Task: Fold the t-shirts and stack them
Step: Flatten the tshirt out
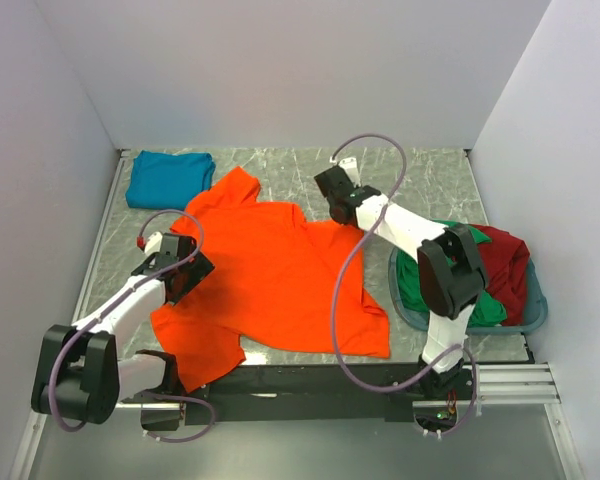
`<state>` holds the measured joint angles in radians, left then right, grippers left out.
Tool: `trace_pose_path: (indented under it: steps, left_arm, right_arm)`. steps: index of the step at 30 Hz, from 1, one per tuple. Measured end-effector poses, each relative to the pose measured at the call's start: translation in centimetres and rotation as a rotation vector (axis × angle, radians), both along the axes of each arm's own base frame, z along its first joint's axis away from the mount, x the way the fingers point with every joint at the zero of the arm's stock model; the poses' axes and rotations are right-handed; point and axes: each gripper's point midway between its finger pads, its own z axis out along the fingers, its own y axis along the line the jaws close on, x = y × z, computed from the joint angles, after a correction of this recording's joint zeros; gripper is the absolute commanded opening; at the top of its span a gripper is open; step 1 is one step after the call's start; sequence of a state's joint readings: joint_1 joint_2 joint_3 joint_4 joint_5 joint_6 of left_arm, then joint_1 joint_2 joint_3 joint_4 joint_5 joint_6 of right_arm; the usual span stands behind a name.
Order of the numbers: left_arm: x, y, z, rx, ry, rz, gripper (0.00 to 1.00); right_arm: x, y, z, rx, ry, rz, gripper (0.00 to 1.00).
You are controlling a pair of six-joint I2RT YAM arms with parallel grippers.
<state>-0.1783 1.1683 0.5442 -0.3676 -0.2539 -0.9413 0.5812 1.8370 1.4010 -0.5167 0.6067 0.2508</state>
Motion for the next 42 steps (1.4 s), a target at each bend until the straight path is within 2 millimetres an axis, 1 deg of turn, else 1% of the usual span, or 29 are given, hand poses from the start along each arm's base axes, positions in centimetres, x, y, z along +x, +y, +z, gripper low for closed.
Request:
trace_pose_path:
  steps: [4, 8, 12, 15, 16, 17, 18, 19, 20, 21, 22, 23, 24, 25, 27, 28, 29, 30, 33, 35, 36, 38, 39, 41, 42]
  left_arm:
    - [0.0, 0.1, -0.5, 0.008, 0.016, 0.003, 0.99]
    - [0.2, 0.3, -0.8, 0.02, 0.025, 0.007, 1.0]
    - [0.7, 0.4, -0.8, 0.029, 0.027, 0.01, 0.99]
    - [1.1, 0.3, -0.8, 0.035, 0.031, 0.008, 0.99]
    - [1.2, 0.4, -0.8, 0.036, 0.03, 0.008, 1.0]
    - [1.3, 0.4, -0.8, 0.038, 0.03, 0.007, 0.99]
    - [1.3, 0.4, -0.8, 0.038, 0.029, 0.007, 0.99]
    - [1.3, 0.4, -0.8, 0.038, 0.029, 0.007, 1.0]
    - [1.3, 0.3, -0.8, 0.038, 0.029, 0.007, 1.0]
    - [1.3, 0.3, -0.7, 0.037, 0.03, 0.006, 0.99]
    - [1.3, 0.3, -0.7, 0.037, 0.033, 0.006, 0.99]
    - [1.2, 0.3, -0.6, 0.038, 0.037, 0.006, 1.0]
    - [1.2, 0.3, -0.4, 0.038, 0.039, 0.006, 0.99]
    - [1.3, 0.3, -0.1, 0.037, 0.037, 0.006, 0.99]
    - [1.5, 0.3, 1.1, 0.033, 0.014, 0.006, 0.99]
    - [1.7, 0.2, 1.9, 0.029, -0.006, 0.007, 0.99]
    - [2.0, 0.2, 3.1, 0.023, -0.034, 0.008, 0.99]
    - [2.3, 0.1, 4.4, 0.015, -0.07, 0.011, 0.99]
    - [3.3, -0.1, 7.9, -0.009, -0.175, 0.015, 0.99]
    - [3.7, -0.2, 9.4, -0.018, -0.223, 0.017, 0.99]
    - [3.7, -0.2, 9.7, -0.02, -0.233, 0.017, 0.99]
    - [3.9, -0.2, 10.0, -0.02, -0.24, 0.014, 1.0]
    - [4.0, -0.3, 9.9, -0.02, -0.234, 0.012, 0.99]
    - [4.4, -0.4, 9.5, -0.016, -0.215, 0.006, 0.99]
    - [4.7, -0.5, 9.2, -0.014, -0.205, 0.002, 0.99]
  right_arm:
    - [2.2, -3.1, -0.8, -0.073, 0.018, -0.051, 0.0]
    - [5.0, -5.3, -1.4, -0.133, 0.025, -0.095, 0.0]
    - [7.4, -6.9, -2.3, -0.188, 0.026, -0.122, 0.0]
    - [9.4, -7.4, -2.8, -0.208, 0.02, -0.137, 0.01]
    - [10.0, -7.5, -2.9, -0.214, 0.015, -0.143, 0.09]
    - [10.4, -7.6, -2.9, -0.22, 0.01, -0.149, 0.36]
    - [10.9, -7.6, -3.0, -0.218, 0.004, -0.157, 0.51]
    - [11.2, -7.6, -2.8, -0.221, -0.001, -0.16, 0.57]
    - [11.4, -7.6, -2.6, -0.221, -0.004, -0.162, 0.68]
    - [11.5, -7.6, -2.4, -0.218, -0.006, -0.165, 0.73]
    - [11.5, -7.5, -2.1, -0.212, -0.01, -0.169, 0.75]
    - [11.6, -7.4, -1.7, -0.205, -0.017, -0.173, 0.83]
    - [11.6, -7.3, -1.4, -0.192, -0.024, -0.176, 0.84]
    - [11.3, -7.2, -1.0, -0.184, -0.023, -0.172, 0.84]
    - [10.4, -6.9, 0.3, -0.15, -0.034, -0.169, 0.85]
    - [9.9, -6.7, 1.1, -0.135, -0.042, -0.166, 0.86]
    - [9.2, -6.3, 2.4, -0.105, -0.063, -0.16, 0.86]
    - [8.3, -5.9, 3.5, -0.075, -0.074, -0.149, 0.87]
    - [5.0, -4.0, 7.4, 0.061, -0.13, -0.094, 0.88]
    - [2.8, -2.6, 9.4, 0.165, -0.162, -0.043, 0.88]
    - [1.3, -1.8, 10.2, 0.22, -0.172, -0.012, 0.88]
    - [-0.7, -0.8, 11.0, 0.302, -0.187, 0.034, 0.89]
    - [-1.6, -0.4, 10.9, 0.329, -0.183, 0.049, 0.89]
    - [-3.4, 0.4, 10.1, 0.387, -0.165, 0.087, 0.89]
    - [-4.2, 0.8, 9.2, 0.407, -0.142, 0.104, 0.89]
